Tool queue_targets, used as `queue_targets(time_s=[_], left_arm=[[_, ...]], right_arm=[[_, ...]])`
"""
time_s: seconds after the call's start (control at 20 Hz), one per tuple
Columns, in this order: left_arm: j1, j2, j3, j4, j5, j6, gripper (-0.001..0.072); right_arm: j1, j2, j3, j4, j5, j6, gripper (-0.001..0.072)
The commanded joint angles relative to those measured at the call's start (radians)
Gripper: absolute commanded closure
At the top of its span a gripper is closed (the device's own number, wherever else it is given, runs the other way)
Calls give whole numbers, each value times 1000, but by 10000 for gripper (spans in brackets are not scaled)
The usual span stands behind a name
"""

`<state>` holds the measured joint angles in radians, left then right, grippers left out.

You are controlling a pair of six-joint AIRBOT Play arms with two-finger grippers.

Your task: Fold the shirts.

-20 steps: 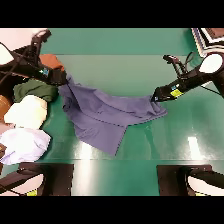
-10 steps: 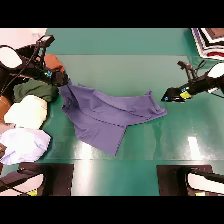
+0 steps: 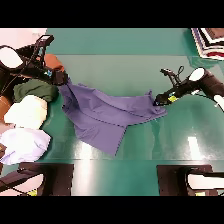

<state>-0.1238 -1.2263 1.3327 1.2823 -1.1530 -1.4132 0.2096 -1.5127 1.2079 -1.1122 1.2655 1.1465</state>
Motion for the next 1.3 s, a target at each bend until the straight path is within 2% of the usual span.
queue_targets(time_s=[0.0,0.15,0.45,0.75,0.85,1.0,1.15,1.25], left_arm=[[0,7,1,1,1,-2,680],[0,77,60,24,-9,-31,679],[0,354,408,45,-6,-36,680],[0,500,715,46,5,-143,681],[0,502,784,46,19,-153,681],[0,489,757,46,27,-155,681],[0,416,628,46,-26,-154,680],[0,321,534,47,-90,-129,680]], right_arm=[[25,6,4,-15,-29,-27,698],[-21,132,46,-16,-43,-8,699],[-167,492,381,-15,6,43,699],[-304,720,624,-16,27,97,700],[-377,736,704,-16,66,113,701],[-452,687,808,-14,122,159,701],[-427,562,846,-6,198,213,701],[-350,457,787,-12,257,237,701]])
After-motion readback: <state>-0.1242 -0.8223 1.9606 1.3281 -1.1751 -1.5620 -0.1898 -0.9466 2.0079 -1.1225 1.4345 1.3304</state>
